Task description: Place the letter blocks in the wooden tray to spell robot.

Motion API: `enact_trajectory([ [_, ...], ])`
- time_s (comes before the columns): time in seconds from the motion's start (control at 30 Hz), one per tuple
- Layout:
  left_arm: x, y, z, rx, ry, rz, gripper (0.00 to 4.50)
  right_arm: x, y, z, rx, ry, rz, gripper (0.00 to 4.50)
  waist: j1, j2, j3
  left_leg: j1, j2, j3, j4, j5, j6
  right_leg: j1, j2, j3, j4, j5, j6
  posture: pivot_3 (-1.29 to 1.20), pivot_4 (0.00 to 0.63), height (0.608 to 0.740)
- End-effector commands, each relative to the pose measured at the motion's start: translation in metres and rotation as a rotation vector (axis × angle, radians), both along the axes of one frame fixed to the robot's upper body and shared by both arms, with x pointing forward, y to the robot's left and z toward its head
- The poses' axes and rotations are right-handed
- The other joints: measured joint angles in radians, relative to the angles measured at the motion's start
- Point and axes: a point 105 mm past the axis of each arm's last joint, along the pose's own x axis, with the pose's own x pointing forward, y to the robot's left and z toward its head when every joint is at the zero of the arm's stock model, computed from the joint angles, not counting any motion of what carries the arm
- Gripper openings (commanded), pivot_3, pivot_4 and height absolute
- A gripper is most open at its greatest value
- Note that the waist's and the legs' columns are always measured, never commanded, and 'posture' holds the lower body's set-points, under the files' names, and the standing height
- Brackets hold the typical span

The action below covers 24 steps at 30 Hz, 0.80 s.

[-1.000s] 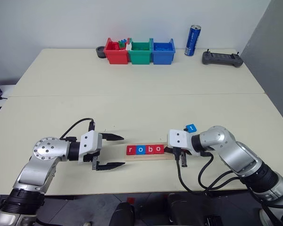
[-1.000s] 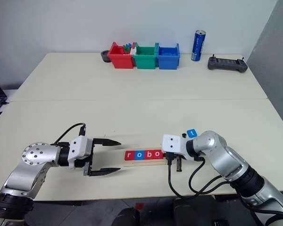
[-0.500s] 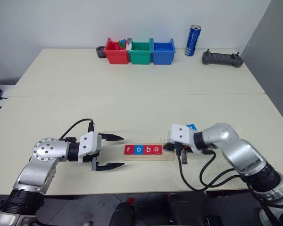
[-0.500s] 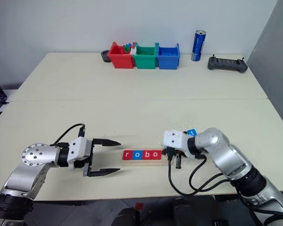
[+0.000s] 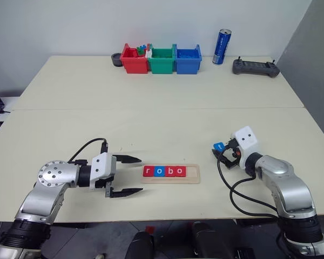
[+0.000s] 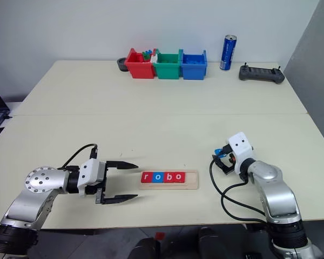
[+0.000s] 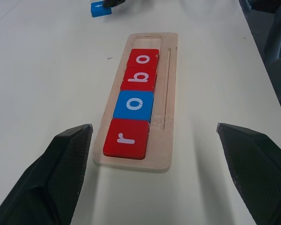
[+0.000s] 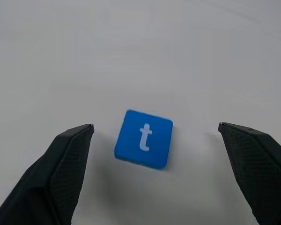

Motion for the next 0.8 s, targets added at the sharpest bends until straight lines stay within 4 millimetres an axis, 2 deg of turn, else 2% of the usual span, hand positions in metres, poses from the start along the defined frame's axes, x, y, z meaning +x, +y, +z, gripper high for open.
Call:
enact_trajectory([
  [0.03,0.003,-0.002,0.008,-0.002,-0.023,-0.015,4.50,0.001,-0.003,-0.001,0.088,0.026,-0.065,4.47,0.001,0.000,0.000,0.000,0.000,0.000,0.000,0.000,0.000,0.000,0.000,0.000,0.000,0.000,0.000,0.00,0.150,0.740],
  [0.13,0.003,-0.002,0.008,-0.001,-0.023,-0.017,4.50,-0.001,0.004,-0.008,0.163,0.073,-0.081,4.47,0.000,0.000,0.000,0.000,0.000,0.000,0.000,0.000,0.000,0.000,0.000,0.000,0.000,0.000,0.000,0.00,0.150,0.740],
  [0.27,0.002,0.001,0.006,0.000,-0.021,-0.013,4.50,-0.004,0.008,-0.020,0.162,0.109,-0.106,4.47,-0.001,0.000,0.000,0.000,0.000,0.000,0.000,0.000,0.000,0.000,0.000,0.000,0.000,0.000,0.000,0.00,0.150,0.740],
  [0.37,0.001,0.003,0.004,0.000,-0.016,-0.009,4.50,-0.009,0.013,-0.030,0.165,0.134,-0.135,3.88,-0.001,0.000,-0.001,0.000,0.000,-0.001,0.000,0.000,0.000,0.000,0.000,0.000,0.000,0.000,0.000,0.00,0.150,0.740],
  [0.47,0.000,0.003,0.003,-0.001,-0.016,-0.008,4.50,-0.012,0.015,-0.034,0.176,0.142,-0.167,2.87,-0.001,-0.001,-0.001,0.000,0.000,-0.001,0.000,0.000,0.000,0.000,0.000,0.000,0.000,0.000,0.000,0.00,0.150,0.740],
  [0.6,-0.003,-0.001,0.004,-0.001,-0.017,-0.016,4.50,-0.017,0.018,-0.029,0.197,0.125,-0.180,1.49,-0.002,-0.001,-0.002,0.001,0.000,-0.001,-0.001,0.000,0.000,0.000,0.000,0.000,0.000,0.000,0.000,0.00,0.150,0.740],
  [0.8,-0.003,-0.009,0.009,-0.002,-0.016,-0.031,4.50,-0.043,0.030,-0.015,0.190,0.115,-0.115,1.46,-0.001,-0.001,-0.002,0.000,0.000,-0.001,-0.001,0.000,0.000,0.000,0.000,0.000,0.000,0.000,0.000,0.00,0.150,0.740],
])
